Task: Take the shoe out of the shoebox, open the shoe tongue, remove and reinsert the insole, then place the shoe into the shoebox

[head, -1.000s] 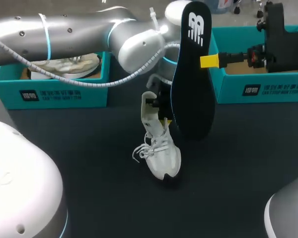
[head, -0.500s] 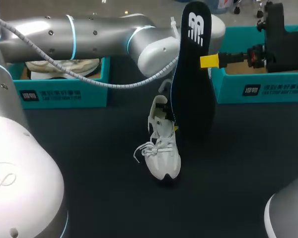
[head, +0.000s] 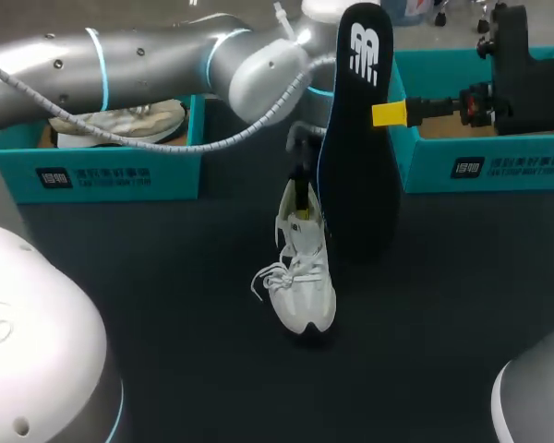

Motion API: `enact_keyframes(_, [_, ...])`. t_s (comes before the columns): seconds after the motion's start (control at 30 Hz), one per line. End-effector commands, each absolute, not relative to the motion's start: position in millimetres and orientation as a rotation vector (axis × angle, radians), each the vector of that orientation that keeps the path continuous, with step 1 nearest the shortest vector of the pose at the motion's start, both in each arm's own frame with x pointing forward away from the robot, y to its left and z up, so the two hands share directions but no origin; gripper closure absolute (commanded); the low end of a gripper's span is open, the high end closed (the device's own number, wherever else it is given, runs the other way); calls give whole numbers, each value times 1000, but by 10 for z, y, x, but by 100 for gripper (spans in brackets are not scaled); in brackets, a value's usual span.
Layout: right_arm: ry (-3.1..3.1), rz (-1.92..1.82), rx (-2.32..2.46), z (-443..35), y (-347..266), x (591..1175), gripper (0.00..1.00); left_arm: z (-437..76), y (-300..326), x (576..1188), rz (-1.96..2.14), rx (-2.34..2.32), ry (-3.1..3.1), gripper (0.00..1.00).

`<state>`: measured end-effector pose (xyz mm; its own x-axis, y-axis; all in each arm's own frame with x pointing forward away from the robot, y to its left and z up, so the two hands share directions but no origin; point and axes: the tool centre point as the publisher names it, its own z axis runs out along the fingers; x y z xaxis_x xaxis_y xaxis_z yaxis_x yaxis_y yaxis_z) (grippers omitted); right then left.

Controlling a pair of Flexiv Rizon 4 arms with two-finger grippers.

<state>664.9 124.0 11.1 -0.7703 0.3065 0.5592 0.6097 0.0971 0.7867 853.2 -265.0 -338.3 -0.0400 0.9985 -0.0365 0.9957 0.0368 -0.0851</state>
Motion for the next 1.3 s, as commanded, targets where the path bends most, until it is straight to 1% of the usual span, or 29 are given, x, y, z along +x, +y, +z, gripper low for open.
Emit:
enact_keyframes(0.03, [-2124,-1723,-913,114,1265,6676,100,-3153,-2385,8503,283,-2209,-2330,0])
enact_keyframes(0.27, [-2124,-1723,-913,114,1265,6676,100,-2853,-2277,8505,568,-2311,-2304,0])
enact_keyframes(0.67, [-2124,-1723,-913,114,1265,6676,100,-2853,-2277,8505,568,-2311,-2304,0])
enact_keyframes(0.73, [-2124,-1723,-913,114,1265,6676,100,-2884,-2239,8547,649,-2280,-2407,0])
enact_keyframes(0.8, [-2124,-1723,-913,114,1265,6676,100,-2802,-2229,8589,763,-2253,-2484,0])
enact_keyframes(1.3, [-1915,-1621,-1097,291,914,7461,100,-2024,-2032,8621,1101,-2377,-2732,0])
